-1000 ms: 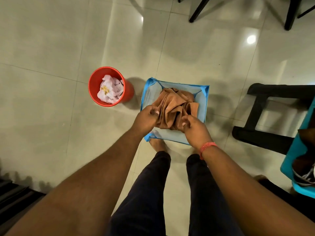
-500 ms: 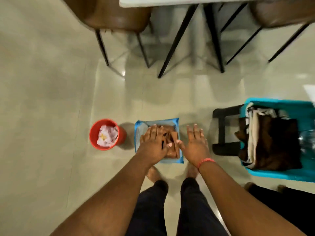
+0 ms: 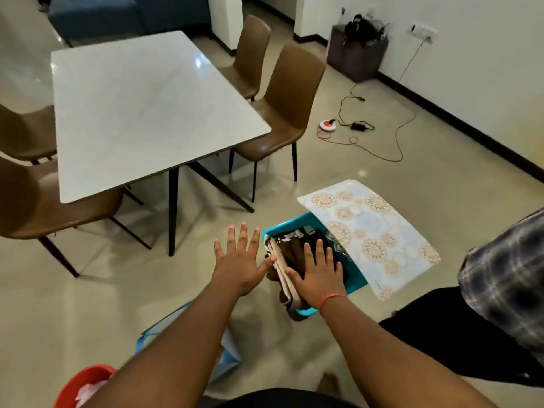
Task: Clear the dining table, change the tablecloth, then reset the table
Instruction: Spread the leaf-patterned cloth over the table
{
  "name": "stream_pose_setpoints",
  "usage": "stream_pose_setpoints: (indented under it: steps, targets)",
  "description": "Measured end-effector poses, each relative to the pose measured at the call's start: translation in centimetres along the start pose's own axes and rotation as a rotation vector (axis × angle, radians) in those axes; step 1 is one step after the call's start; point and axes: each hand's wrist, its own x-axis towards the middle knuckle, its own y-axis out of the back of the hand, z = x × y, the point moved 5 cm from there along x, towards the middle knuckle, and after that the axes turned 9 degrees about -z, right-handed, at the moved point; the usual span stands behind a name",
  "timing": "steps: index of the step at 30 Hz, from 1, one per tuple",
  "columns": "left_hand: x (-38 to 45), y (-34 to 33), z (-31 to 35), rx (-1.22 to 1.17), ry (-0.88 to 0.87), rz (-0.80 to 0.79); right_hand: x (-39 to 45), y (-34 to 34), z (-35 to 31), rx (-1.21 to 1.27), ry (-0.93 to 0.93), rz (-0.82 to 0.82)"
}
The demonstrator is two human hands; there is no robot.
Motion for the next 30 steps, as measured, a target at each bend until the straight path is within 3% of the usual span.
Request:
stream_pose_setpoints:
  steps: [10,14,19,25,30]
  targets:
    - [2.2,-3.9,12.3,-0.011,0.116,-0.21,3.1,3.3,10.3,-0.067,0.138,-0.121]
    - [2.3,-6.1,11.8,-0.155,0.243,-0.384,3.6,0.7,10.6,-0.063,0.177,-0.255]
    - [3.2,-9.2,10.9,-0.314,0.323,-0.485,5.3,-2.2,9.7,-0.121,0.233,-0.377]
    - [7.2,-13.3,10.8,-0.587,0.356,-0.544,8.6,-4.6,8.6,-0.138,0.221,-0.509]
    - [11.3,-15.2,9.8,-0.854,0.414,-0.554,10.9,-7.6,7.1,-0.007,0.134,-0.63]
